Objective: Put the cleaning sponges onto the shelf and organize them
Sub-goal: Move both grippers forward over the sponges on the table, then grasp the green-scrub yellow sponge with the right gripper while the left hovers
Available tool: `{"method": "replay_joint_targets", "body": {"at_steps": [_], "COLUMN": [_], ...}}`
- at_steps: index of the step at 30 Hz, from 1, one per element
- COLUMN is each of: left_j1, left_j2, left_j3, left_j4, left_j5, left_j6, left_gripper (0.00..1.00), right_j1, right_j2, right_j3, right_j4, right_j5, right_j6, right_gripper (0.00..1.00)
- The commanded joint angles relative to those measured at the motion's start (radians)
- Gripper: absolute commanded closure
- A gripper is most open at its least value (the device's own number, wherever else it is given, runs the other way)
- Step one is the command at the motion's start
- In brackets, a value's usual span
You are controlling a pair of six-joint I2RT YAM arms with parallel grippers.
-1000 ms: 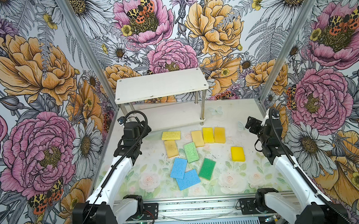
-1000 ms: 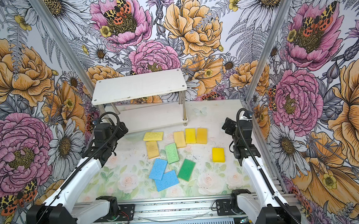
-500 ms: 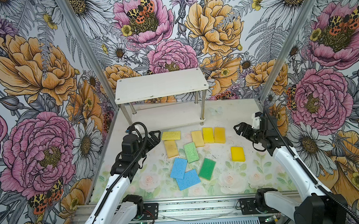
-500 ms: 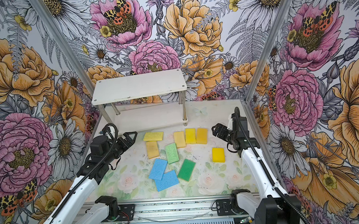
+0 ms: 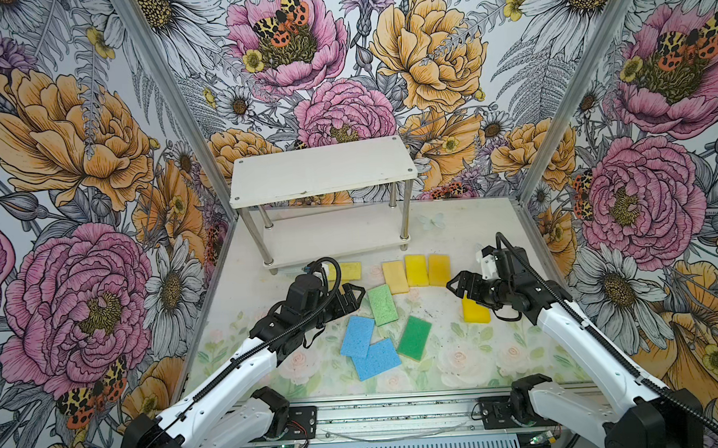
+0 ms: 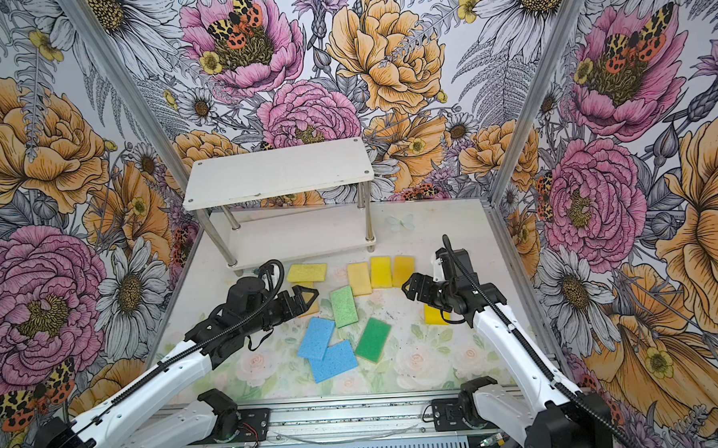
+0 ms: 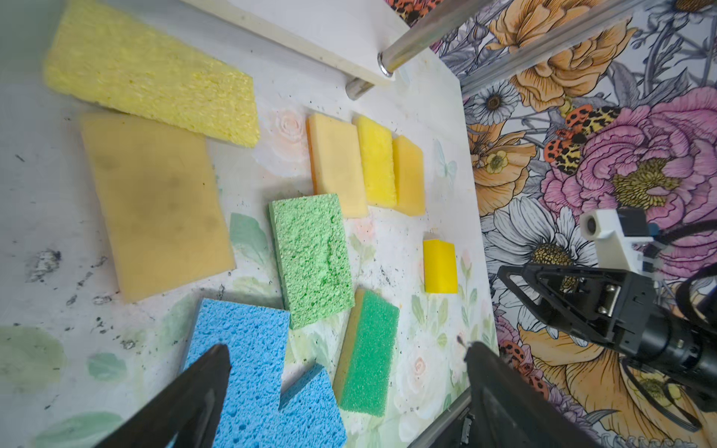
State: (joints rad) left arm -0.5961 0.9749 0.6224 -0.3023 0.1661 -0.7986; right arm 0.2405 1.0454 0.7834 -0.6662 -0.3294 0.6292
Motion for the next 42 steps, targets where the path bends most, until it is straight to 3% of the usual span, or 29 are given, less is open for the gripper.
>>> {"method": "replay_joint_targets", "body": {"at_steps": [1, 8, 12, 23, 33, 37, 42], "left_j1": [-0.035, -0.178, -0.208, -0.188, -0.121, -0.101, -0.081], "left_j2": [0.058, 0.228, 0.296, 0.262, 0.170, 0.154, 0.125], "left_j3": [0.015, 0.106, 0.140, 0.082, 0.006, -0.011, -0.026], "left_j4": [-0.016, -0.007, 0.005, 0.063, 0.062, 0.063, 0.061], "left_j5": [-0.006, 0.008, 0.017, 0.041, 0.072, 0.093, 0.128], "left_j6": [0.002, 0.040, 0.048, 0.020, 0.002, -0.004, -0.005], "left_gripper": [0.05, 0.05, 0.05, 0.11, 0.13, 0.14, 0.14], "right_j1": [0.066, 0.230, 0.320, 0.485, 0.511, 0.511, 0.511], "right_j2": [-0.008, -0.027, -0.016, 0.160, 0.254, 0.283, 0.263], "right_j3": [-0.029, -0.127, -0.198, -0.252, -0.250, -0.247, -0.247], "right_j4": [-0.016, 0.000, 0.100, 0.354, 0.397, 0.415, 0.416], "right_j5": [0.073, 0.174, 0.167, 0.178, 0.207, 0.209, 0.216], "right_j6": [0.072, 0.251, 0.341, 0.473, 0.489, 0.496, 0.497], "right_gripper": [0.12, 0.16, 0.20, 0.42, 0.57, 0.69, 0.91]}}
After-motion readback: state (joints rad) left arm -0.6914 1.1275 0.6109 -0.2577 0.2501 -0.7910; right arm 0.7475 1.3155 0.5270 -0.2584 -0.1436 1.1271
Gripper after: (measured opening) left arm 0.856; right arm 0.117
